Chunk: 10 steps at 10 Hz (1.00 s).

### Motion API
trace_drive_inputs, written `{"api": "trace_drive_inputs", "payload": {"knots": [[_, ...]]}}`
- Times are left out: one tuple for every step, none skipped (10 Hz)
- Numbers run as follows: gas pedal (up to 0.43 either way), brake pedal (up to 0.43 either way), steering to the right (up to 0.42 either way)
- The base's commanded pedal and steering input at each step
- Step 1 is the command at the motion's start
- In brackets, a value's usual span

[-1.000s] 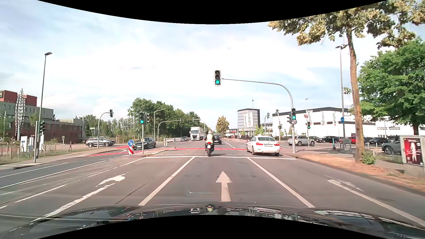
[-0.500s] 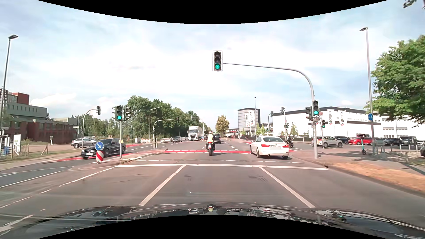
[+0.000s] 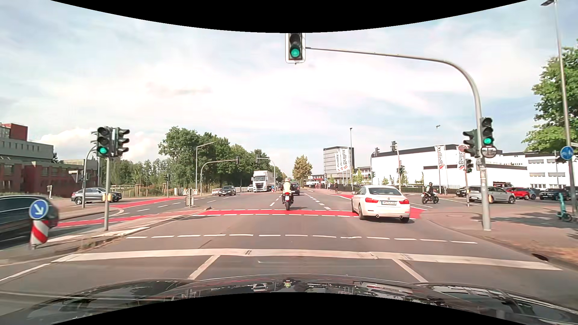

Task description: Follow the waypoints while adhering to traffic rules and regulations

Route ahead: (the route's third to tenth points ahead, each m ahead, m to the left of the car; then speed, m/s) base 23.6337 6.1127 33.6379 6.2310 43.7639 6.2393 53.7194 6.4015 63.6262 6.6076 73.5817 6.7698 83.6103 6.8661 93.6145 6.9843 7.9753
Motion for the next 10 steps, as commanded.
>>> {"api": "trace_drive_inputs", "payload": {"knots": [[0.197, 0.0, -0.001], [0.197, 0.0, -0.001], [0.197, 0.0, -0.001], [0.197, 0.0, -0.001], [0.197, 0.0, -0.001], [0.209, 0.0, -0.001], [0.209, 0.0, -0.001], [0.209, 0.0, -0.001], [0.22, 0.0, -0.001], [0.228, 0.0, -0.001]]}}
